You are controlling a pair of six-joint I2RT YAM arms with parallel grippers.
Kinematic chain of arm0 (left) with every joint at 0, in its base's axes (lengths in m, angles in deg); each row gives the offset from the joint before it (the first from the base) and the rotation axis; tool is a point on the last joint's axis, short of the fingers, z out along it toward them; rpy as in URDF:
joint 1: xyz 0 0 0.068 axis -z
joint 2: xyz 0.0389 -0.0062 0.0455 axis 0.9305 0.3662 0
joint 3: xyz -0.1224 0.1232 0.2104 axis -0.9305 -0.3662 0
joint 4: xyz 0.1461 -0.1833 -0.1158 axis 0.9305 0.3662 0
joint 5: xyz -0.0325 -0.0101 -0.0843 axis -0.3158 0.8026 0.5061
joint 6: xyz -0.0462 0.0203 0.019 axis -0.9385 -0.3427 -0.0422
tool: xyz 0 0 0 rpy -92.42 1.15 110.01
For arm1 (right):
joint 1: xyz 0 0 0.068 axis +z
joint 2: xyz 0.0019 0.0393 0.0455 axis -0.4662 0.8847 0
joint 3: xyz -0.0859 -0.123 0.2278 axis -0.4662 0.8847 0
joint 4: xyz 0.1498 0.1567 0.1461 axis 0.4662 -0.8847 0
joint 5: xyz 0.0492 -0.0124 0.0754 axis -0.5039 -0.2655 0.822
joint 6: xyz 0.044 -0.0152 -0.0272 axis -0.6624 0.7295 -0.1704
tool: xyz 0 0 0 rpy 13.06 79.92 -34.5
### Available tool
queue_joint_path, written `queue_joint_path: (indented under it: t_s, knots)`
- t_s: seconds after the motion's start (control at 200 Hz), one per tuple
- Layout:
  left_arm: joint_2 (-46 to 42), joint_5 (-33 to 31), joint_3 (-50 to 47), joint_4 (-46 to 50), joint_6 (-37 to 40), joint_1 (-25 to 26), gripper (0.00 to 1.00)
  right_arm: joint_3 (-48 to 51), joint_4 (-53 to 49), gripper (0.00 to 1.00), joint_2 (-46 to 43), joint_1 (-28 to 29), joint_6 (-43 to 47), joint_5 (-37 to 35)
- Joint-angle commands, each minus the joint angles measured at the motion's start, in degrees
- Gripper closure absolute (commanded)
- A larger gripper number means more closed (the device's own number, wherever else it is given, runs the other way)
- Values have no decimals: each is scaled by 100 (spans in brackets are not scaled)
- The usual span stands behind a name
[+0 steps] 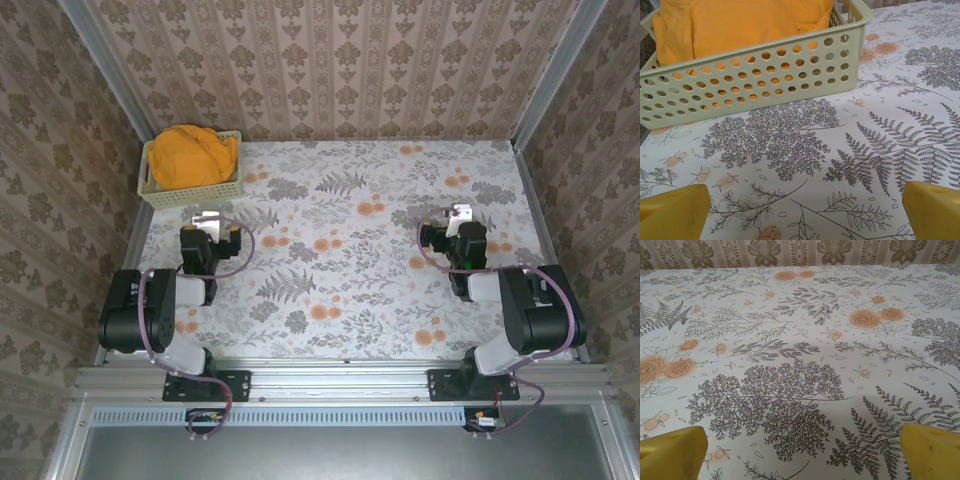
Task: Fold the inside-out t-shirt
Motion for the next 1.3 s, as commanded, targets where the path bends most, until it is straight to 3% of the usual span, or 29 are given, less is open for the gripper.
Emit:
queue_joint_path:
  t_s: [0.0,1.295]
  knots:
    - [-12,30,129,36,-42,-53,0,-83,-4,0,1,-25,-35,85]
    - [-18,204,208,195,-201,-228,0,-73,12,0,-10,-25,-35,84]
